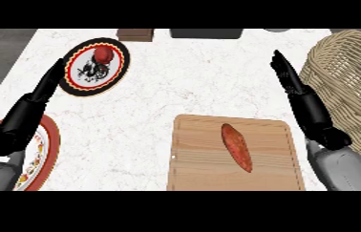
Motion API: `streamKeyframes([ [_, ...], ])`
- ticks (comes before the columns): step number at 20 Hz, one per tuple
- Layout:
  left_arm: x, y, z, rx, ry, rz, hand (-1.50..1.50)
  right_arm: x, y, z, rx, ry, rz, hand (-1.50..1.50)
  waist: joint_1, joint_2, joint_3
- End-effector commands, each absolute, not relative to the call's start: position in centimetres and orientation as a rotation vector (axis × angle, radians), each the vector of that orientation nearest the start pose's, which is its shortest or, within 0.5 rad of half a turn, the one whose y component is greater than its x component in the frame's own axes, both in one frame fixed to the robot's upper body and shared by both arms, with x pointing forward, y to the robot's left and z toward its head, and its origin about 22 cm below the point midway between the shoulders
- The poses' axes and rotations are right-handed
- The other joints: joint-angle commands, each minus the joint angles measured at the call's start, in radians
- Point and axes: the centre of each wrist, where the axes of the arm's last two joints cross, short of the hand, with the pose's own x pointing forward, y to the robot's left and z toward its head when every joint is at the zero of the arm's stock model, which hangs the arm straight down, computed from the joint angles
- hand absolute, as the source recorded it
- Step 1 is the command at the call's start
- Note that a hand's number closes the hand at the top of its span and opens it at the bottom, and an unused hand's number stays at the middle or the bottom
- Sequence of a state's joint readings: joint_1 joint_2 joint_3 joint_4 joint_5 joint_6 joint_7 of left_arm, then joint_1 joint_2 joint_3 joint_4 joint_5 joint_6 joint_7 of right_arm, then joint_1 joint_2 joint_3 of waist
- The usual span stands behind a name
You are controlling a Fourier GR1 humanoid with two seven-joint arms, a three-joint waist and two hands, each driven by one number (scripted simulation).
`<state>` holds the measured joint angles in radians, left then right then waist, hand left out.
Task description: Pick the sweet potato from the cutting board and place it in the basket
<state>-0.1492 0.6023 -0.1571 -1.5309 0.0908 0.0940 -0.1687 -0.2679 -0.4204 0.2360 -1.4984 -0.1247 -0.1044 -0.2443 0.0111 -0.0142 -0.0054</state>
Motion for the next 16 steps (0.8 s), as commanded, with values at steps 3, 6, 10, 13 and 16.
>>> streamKeyframes([
  [3, 28.0, 30.7, 6.2, 0.263, -1.682, -0.346, 0.00, 32.9, -21.0, 9.6, 0.439, -1.972, 0.469, 1.50, 0.050, 0.034, 0.009],
  [6, 27.6, 30.7, 4.3, 0.209, -1.576, -0.229, 0.00, 33.2, -18.4, 10.0, 0.800, -1.973, 0.461, 1.50, 0.110, 0.065, 0.013],
  [10, 28.0, 30.4, 3.3, 0.156, -1.449, -0.141, 0.00, 30.7, -15.1, 11.9, 0.975, -2.046, 1.186, -1.50, 0.049, 0.029, 0.009],
  [13, 28.8, 32.1, 3.7, 0.188, -1.391, -0.072, 0.00, 27.4, -13.2, 8.1, 1.089, -2.069, 1.098, -1.50, -0.011, 0.016, 0.006],
  [16, 27.6, 31.6, 1.5, 0.216, -1.376, -0.088, 0.00, 25.8, -14.7, 8.0, 0.980, -2.077, 1.122, -1.50, -0.015, 0.013, 0.005],
])
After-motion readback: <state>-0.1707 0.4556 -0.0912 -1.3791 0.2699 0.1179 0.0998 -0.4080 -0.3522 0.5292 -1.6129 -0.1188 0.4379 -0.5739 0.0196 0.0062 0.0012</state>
